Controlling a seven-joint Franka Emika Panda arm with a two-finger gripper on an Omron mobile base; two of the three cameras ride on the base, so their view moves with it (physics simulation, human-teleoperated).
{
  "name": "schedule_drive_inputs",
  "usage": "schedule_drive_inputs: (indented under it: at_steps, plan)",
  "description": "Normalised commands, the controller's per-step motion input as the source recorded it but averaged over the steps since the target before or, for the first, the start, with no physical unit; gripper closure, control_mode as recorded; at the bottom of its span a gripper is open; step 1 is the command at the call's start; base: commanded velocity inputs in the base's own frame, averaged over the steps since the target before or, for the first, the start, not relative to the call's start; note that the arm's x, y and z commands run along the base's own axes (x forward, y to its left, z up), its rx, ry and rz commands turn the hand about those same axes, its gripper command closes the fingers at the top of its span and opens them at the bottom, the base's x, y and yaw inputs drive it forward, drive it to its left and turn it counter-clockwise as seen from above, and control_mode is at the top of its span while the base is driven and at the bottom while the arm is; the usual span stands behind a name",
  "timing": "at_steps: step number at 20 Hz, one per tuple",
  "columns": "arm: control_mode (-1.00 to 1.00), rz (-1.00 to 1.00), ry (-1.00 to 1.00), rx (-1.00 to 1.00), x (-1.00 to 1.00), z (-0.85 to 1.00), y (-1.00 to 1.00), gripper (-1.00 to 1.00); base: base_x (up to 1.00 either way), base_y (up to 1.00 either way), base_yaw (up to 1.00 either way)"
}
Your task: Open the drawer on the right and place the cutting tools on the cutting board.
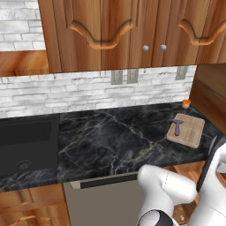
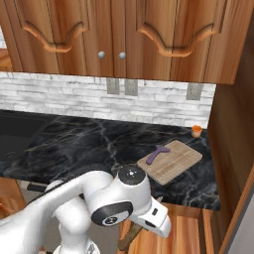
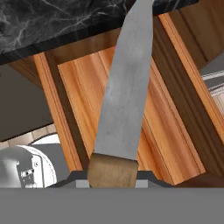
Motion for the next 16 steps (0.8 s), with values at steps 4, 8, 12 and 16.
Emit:
schedule_drive_inputs:
  at_steps: [4,8,12,16]
  plan:
    - [-1.0,-0.12,-0.04,0.0,0.34,0.88,0.2,1.0,0.0,0.0,0.0]
    - [-1.0,-0.09,-0.03,0.0,0.58,0.66,0.05,1.0,0.0,0.0,0.0]
    - [-1.0,-0.07,-0.07,0.0,0.71,0.47,0.0,1.0,0.0,0.0,0.0]
    - [-1.0,0.0,-0.01,0.0,0.04,0.03,0.0,1.0,0.0,0.0,0.0]
